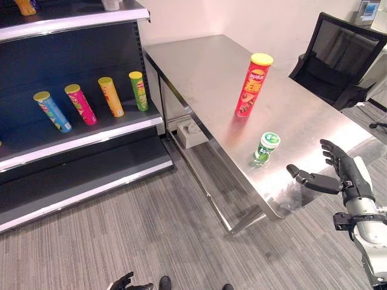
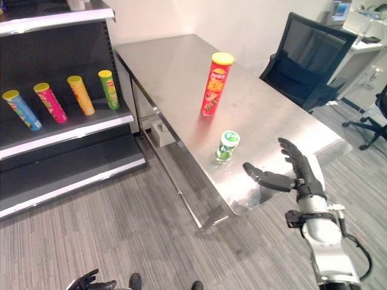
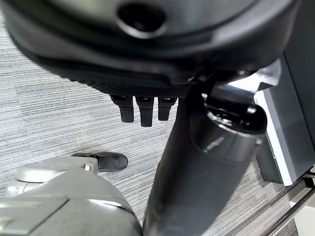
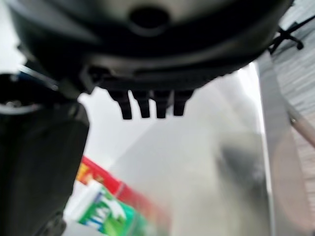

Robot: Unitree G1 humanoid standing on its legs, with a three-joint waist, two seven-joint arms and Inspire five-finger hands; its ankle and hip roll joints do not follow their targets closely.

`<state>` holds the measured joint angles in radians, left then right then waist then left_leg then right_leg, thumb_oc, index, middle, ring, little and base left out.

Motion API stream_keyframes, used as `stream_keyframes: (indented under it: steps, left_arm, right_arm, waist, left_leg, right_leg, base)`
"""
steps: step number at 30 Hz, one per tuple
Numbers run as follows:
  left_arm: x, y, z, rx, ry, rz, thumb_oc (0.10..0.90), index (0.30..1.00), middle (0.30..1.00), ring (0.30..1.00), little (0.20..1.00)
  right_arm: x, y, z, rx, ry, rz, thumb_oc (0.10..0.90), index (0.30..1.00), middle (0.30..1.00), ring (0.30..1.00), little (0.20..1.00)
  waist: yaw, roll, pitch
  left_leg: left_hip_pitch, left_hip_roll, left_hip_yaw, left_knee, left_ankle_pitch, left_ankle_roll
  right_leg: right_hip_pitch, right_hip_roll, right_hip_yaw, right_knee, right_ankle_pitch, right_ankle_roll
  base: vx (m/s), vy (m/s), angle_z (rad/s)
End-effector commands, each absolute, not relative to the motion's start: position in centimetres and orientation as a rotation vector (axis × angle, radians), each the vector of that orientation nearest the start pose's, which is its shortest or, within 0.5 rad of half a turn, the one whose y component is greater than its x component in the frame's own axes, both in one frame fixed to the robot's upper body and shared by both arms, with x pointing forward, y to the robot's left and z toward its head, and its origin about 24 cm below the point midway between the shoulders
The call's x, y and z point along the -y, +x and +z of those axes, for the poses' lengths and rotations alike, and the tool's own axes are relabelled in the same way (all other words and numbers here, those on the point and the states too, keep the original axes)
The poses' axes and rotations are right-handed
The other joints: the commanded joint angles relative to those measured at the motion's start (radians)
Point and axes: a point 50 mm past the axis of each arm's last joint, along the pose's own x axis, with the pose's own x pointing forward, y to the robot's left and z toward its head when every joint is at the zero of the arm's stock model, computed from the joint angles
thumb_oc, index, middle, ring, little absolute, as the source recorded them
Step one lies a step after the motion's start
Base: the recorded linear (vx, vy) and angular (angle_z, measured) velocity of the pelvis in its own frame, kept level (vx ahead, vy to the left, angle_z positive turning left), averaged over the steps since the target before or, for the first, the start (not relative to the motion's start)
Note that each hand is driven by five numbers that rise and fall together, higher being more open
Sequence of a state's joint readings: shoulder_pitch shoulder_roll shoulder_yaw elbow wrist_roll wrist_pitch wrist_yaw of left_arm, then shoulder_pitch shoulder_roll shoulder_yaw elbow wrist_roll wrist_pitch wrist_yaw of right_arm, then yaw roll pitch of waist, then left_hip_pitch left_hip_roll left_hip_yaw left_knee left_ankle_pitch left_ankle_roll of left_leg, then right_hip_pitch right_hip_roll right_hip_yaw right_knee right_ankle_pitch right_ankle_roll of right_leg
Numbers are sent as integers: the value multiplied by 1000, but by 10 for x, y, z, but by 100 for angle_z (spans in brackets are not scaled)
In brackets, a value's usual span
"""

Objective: Put the goods on the table back onto the shelves and tidy them up.

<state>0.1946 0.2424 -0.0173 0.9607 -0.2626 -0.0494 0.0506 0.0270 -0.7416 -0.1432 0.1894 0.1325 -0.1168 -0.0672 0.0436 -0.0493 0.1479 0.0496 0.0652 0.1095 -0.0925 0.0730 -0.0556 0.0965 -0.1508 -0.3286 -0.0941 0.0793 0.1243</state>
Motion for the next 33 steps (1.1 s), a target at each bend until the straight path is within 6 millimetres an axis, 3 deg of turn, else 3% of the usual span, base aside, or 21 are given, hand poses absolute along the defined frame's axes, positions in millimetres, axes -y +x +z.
stream_keyframes:
  steps: [1, 21, 22, 23, 24, 33]
  left_arm:
    - [-262, 90, -140, -976, 81, 313, 800, 900, 900, 900, 900]
    - [-264, 91, -139, -979, 114, 323, 800, 900, 900, 900, 900]
    - [-264, 90, -139, -980, 114, 323, 800, 900, 900, 900, 900]
    - [-264, 90, -139, -980, 113, 324, 800, 900, 900, 900, 900]
    - [-263, 90, -139, -982, 114, 325, 800, 900, 900, 900, 900]
    - [-265, 89, -139, -984, 119, 329, 800, 900, 900, 900, 900]
  right_arm:
    - [336, 265, 166, 265, -722, -311, 800, 900, 900, 900, 900]
    - [322, 290, 163, 272, -733, -335, 800, 900, 900, 900, 900]
    - [321, 291, 162, 270, -731, -333, 573, 559, 559, 559, 559]
    - [319, 291, 162, 272, -734, -331, 469, 404, 404, 404, 404]
    - [318, 292, 162, 274, -736, -331, 400, 300, 300, 300, 300]
    - [319, 288, 169, 288, -744, -311, 400, 300, 300, 300, 300]
  waist:
    - [37, 3, -21]
    - [72, 14, -10]
    - [74, 14, -10]
    - [75, 14, -10]
    - [76, 14, -9]
    - [73, 9, -8]
  left_leg:
    - [43, 50, 5, 5, -67, -50]
    - [8, 52, -38, 5, -53, -64]
    - [8, 52, -39, 5, -53, -64]
    - [8, 52, -40, 5, -53, -64]
    - [8, 51, -41, 5, -53, -63]
    - [13, 52, -43, 5, -57, -63]
  right_leg:
    - [26, -52, 2, 7, -20, 72]
    - [37, -54, -57, 7, -27, 67]
    - [37, -54, -59, 7, -28, 67]
    - [38, -53, -60, 7, -29, 67]
    - [39, -53, -60, 7, -29, 66]
    - [43, -52, -61, 7, -32, 65]
  base:
    - [11, -27, 14]
    - [10, -18, 11]
    - [21, -14, 4]
    - [10, -6, 4]
    - [5, -4, 5]
    - [1, 0, 0]
